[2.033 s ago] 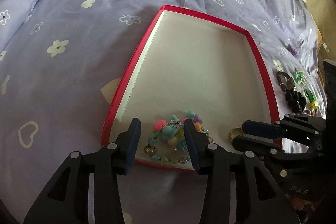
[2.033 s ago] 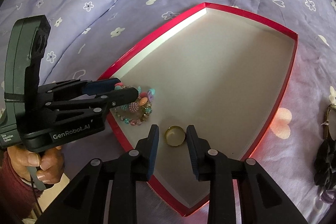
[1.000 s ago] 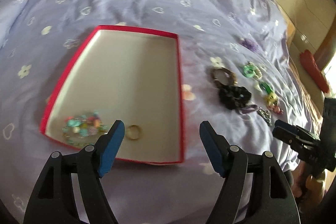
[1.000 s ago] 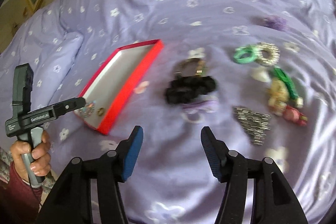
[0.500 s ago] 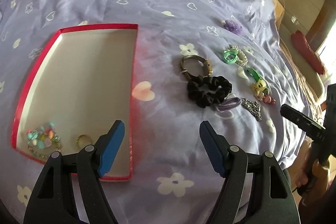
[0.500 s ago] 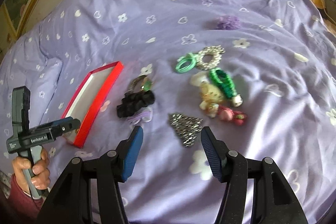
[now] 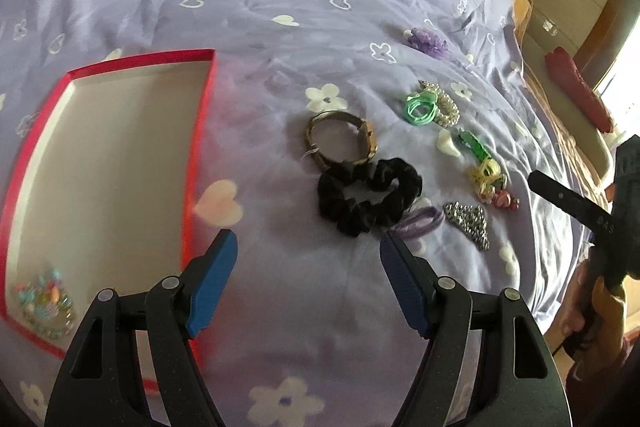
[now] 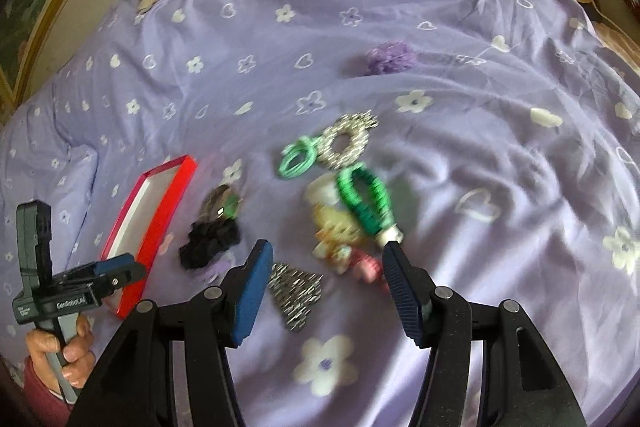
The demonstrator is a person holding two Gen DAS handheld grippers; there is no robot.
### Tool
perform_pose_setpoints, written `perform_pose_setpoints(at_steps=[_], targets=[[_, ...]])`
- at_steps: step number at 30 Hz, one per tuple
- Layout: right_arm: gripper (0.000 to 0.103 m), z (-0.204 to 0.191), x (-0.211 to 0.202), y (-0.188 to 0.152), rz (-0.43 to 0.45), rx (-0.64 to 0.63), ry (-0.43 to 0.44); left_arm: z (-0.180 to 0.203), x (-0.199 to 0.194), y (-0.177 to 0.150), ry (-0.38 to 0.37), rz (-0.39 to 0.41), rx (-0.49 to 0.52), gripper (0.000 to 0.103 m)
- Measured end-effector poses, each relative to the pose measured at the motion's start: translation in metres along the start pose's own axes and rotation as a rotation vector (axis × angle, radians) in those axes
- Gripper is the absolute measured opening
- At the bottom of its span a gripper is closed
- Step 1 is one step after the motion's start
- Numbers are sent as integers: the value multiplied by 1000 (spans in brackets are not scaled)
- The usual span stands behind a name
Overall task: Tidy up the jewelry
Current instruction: 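Grasp the black scrunchie with the left tool while the right tool grasps the green braided keychain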
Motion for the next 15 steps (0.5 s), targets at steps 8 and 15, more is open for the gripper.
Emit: perform_pose_setpoints(at_steps=[8, 15], targets=[[53, 25, 32, 22, -51, -12, -26, 16, 34, 17, 10, -30, 36, 74], [37, 24, 72, 15, -161, -68, -19, 17, 61, 16, 10, -82, 47, 68]])
Point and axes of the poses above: each gripper's, at about its wrist camera, not at the fingertips, and x roughly the way its jaws point, z to its right, y to its top, the point moved 4 cm from there along x, roughly the way its jaws point, and after that the axes turned 14 degrees about -x, right-handed, at the moved point
